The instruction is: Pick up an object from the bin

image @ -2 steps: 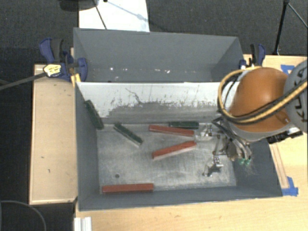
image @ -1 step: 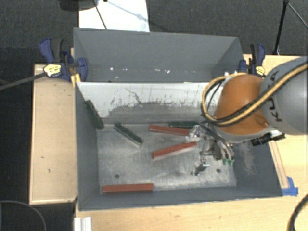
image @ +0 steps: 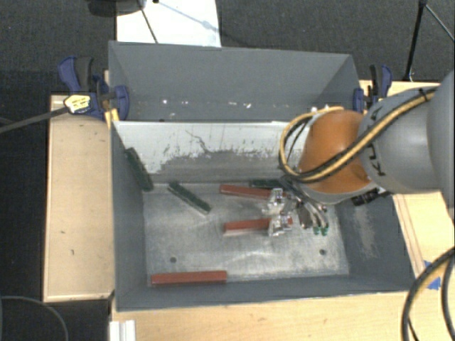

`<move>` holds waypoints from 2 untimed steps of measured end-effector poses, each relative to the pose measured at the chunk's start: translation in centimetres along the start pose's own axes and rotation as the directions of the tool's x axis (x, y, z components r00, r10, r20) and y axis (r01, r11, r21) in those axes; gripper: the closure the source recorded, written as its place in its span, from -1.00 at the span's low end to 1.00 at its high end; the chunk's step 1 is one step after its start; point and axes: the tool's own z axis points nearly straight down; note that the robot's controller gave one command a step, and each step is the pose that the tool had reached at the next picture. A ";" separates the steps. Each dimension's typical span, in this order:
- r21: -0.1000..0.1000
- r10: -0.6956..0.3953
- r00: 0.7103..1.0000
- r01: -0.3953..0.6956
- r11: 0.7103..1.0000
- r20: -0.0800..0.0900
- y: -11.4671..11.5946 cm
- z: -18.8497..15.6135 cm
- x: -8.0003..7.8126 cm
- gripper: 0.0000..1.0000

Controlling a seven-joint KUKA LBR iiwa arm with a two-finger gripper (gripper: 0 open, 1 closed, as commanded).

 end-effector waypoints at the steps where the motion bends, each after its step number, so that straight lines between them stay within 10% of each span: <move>1: 0.000 0.000 1.000 0.000 1.000 0.000 0.0 0.0 0.0 1.00; 2: 0.000 -0.044 0.999 0.044 0.999 -0.013 2.0 -14.7 0.5 1.00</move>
Offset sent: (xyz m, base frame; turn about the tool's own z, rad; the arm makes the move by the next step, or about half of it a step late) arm -0.0093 0.0193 0.1456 -0.0423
